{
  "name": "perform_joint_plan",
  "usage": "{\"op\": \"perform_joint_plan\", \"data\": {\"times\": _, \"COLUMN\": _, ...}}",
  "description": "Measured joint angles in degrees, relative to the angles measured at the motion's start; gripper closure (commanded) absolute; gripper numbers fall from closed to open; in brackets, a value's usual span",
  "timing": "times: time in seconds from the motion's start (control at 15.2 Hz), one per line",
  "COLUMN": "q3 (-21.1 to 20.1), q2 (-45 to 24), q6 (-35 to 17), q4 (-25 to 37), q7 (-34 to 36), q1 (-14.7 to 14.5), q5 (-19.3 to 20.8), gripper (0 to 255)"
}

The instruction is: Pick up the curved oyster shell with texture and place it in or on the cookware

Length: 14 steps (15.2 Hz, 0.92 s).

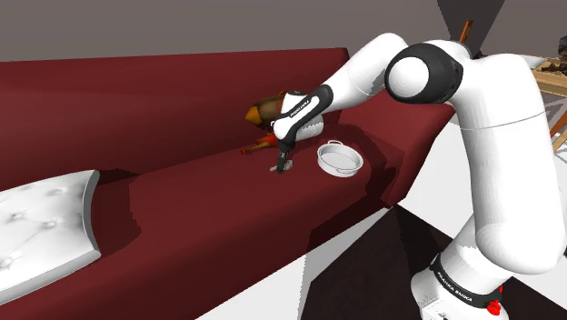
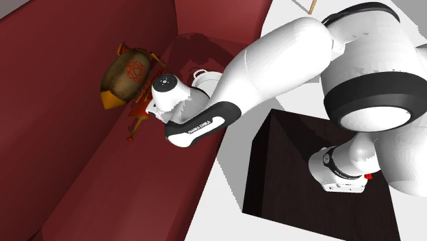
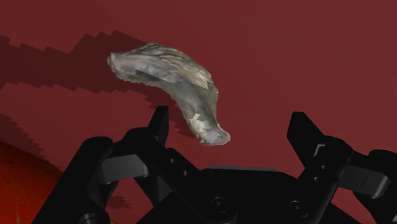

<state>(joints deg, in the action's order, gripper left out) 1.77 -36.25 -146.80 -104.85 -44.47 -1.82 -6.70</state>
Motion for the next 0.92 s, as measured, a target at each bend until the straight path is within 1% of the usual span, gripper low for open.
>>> {"op": "perform_joint_plan", "data": {"times": 0.07, "q3": 0.00, "q2": -0.01, "q6": -0.01, "q4": 0.01, "q7": 0.00, "q1": 0.00, "q5": 0.00, "gripper": 0}}
{"op": "perform_joint_plan", "data": {"times": 0.13, "q3": 0.00, "q2": -0.02, "q6": -0.01, "q4": 0.01, "q7": -0.01, "q1": 0.00, "q5": 0.00, "gripper": 255}}
{"op": "perform_joint_plan", "data": {"times": 0.73, "q3": -0.02, "q2": -0.08, "q6": 0.04, "q4": 0.20, "q7": -0.07, "q1": 0.05, "q5": -0.01, "gripper": 255}}
{"op": "perform_joint_plan", "data": {"times": 0.79, "q3": -0.02, "q2": -0.08, "q6": 0.04, "q4": 0.20, "q7": -0.07, "q1": 0.05, "q5": -0.01, "gripper": 0}}
{"op": "perform_joint_plan", "data": {"times": 0.86, "q3": -0.10, "q2": 0.02, "q6": 0.00, "q4": 0.28, "q7": -0.07, "q1": -0.01, "q5": -0.02, "gripper": 0}}
{"op": "perform_joint_plan", "data": {"times": 0.92, "q3": -2.19, "q2": 1.53, "q6": -3.04, "q4": -2.98, "q7": -3.04, "q1": 2.31, "q5": -0.90, "gripper": 0}}
